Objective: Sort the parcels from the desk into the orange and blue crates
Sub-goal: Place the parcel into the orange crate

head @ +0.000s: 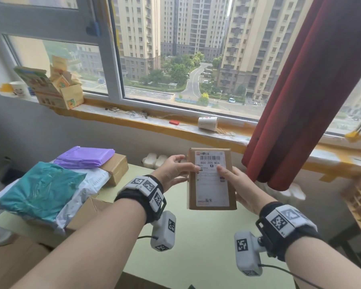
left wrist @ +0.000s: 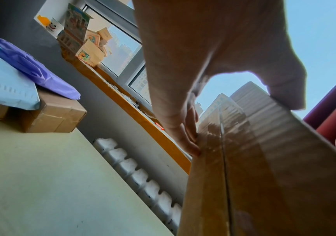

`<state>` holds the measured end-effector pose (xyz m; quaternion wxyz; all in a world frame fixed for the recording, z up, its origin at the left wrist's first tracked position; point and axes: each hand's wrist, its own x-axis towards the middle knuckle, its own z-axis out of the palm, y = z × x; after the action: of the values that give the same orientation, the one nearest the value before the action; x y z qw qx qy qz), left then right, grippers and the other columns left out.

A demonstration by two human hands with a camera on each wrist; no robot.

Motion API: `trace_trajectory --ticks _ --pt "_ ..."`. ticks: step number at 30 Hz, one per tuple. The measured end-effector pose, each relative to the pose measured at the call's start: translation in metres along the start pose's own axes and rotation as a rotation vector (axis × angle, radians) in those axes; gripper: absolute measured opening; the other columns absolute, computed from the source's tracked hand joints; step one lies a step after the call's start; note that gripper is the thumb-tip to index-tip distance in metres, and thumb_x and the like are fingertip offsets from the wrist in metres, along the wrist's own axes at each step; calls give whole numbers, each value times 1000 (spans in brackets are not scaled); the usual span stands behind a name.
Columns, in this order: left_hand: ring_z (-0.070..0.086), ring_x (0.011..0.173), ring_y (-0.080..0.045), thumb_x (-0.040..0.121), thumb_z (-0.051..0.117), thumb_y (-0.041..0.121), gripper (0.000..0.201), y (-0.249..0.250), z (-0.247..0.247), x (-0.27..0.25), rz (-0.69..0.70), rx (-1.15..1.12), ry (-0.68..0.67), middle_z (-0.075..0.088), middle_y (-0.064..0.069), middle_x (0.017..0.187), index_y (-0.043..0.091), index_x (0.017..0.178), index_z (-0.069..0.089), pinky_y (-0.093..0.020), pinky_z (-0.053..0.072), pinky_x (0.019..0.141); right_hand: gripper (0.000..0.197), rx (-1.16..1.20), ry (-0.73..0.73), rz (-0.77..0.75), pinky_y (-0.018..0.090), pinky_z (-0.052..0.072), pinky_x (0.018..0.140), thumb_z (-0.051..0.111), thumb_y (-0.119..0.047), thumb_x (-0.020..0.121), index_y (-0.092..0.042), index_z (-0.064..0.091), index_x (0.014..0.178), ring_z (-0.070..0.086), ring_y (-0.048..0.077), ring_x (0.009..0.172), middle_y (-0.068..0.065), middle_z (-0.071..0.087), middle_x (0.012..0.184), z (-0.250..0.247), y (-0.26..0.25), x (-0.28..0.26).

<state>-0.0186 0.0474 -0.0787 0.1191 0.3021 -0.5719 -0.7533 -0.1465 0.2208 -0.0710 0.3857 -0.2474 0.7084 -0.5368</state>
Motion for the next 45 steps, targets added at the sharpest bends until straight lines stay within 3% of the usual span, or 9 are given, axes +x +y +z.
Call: trace_trajectory --ticks 4,9,16,19,26,31,37,42,45 --pt "66 108 -22 54 88 24 96 -5 20 0 8 38 -32 69 -10 115 9 138 42 -43 49 100 64 31 24 12 51 55 94 62 -59 75 -21 54 127 66 18 109 1 69 118 -16 8 -10" --pt "63 112 -25 54 84 45 90 -17 57 0 -52 148 -163 67 -6 120 29 135 47 -52 47 100 77 96 140 36 48 57 89 60 -63 76 -18 49 138 66 21 109 3 67 121 -48 24 -24" --pt "68 104 -25 69 73 42 61 -39 149 9 -87 224 -356 68 -8 117 32 127 56 -44 55 90 56 161 309 103 50 53 97 55 -58 90 -26 52 135 68 22 107 -2 72 115 -128 55 -68" --pt "69 101 -25 74 71 40 54 -50 191 12 -107 222 -413 69 -8 114 28 124 57 -41 57 84 48 156 397 110 42 57 89 52 -59 92 -27 57 129 70 21 101 -3 73 109 -161 68 -96" --pt "67 104 -28 87 68 34 42 -73 273 18 -163 235 -534 69 -9 114 28 126 55 -44 57 85 106 139 580 153 54 43 105 58 -93 49 -35 49 137 55 22 122 -6 63 127 -213 104 -149" --pt "69 99 -26 86 68 34 54 -89 318 26 -189 263 -645 69 -8 113 29 135 47 -43 58 78 61 204 688 230 48 53 97 57 -62 88 -31 46 139 62 19 114 -2 64 123 -226 117 -183" --pt "69 102 -27 61 78 51 94 -106 364 34 -233 323 -803 69 -8 116 42 143 33 -53 55 88 38 263 839 252 47 52 99 53 -49 97 -31 53 131 65 19 109 -1 69 117 -243 127 -212" --pt "68 103 -27 84 67 43 74 -103 404 31 -224 326 -841 68 -10 115 44 146 26 -50 56 85 33 264 903 197 43 54 98 51 -38 100 -27 53 131 67 17 106 0 70 117 -263 123 -234" --pt "68 98 -26 88 61 46 69 -86 433 24 -167 326 -853 68 -10 111 42 147 25 -44 57 78 44 213 934 148 50 52 98 57 -49 91 -29 57 130 66 20 108 -1 70 117 -290 114 -250"
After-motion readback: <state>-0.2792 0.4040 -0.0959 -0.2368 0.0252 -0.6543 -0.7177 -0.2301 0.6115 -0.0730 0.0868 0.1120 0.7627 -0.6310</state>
